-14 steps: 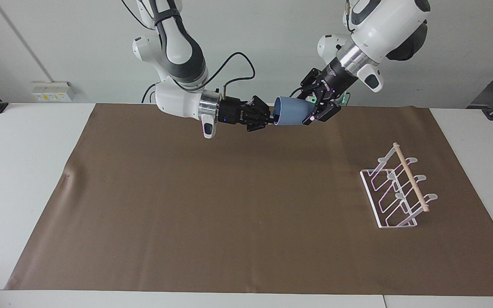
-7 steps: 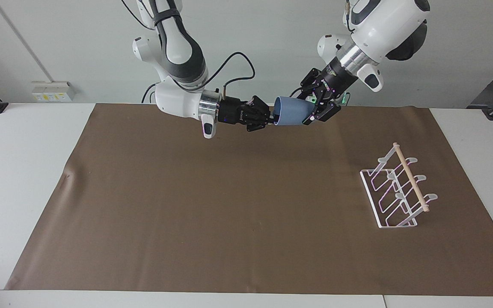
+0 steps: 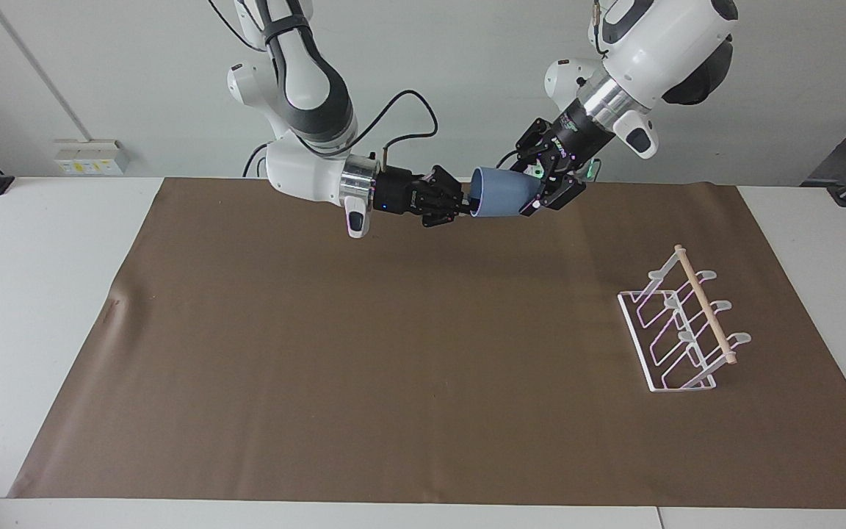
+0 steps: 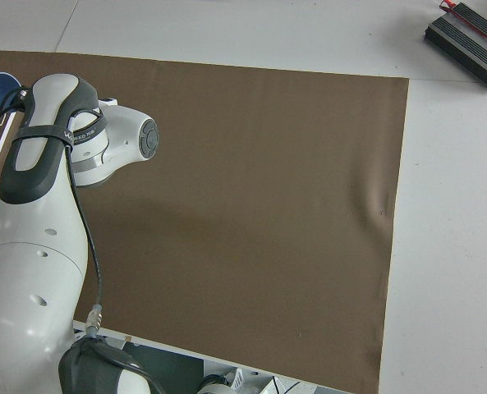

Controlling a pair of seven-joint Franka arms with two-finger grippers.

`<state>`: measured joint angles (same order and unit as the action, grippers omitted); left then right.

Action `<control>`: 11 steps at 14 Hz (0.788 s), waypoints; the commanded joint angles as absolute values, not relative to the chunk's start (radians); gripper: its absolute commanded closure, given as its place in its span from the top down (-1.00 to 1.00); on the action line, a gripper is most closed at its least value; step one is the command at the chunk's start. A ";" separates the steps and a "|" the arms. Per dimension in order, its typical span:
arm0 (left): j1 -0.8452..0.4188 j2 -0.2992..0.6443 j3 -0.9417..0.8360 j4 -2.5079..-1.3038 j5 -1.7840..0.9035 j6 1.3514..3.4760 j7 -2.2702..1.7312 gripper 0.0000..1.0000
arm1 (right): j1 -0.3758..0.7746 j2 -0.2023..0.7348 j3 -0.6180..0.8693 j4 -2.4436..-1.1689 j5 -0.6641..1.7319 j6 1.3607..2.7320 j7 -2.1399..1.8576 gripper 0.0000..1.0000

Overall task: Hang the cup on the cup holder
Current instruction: 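Grasp the cup with the left gripper while the right gripper releases it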

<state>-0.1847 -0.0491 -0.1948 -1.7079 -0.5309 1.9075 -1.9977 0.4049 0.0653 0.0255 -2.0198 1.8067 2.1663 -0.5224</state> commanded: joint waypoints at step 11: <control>-0.163 -0.083 -0.181 -1.770 -0.433 1.934 -1.878 -1.00 | 0.373 0.048 0.022 -2.033 1.745 2.206 -0.531 1.00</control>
<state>-0.1722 -0.0492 -0.1845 -1.7282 -0.4956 1.9128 -1.9256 0.3970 0.0652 0.0164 -2.0200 1.7951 2.1820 -0.5224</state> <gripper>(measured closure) 0.233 0.000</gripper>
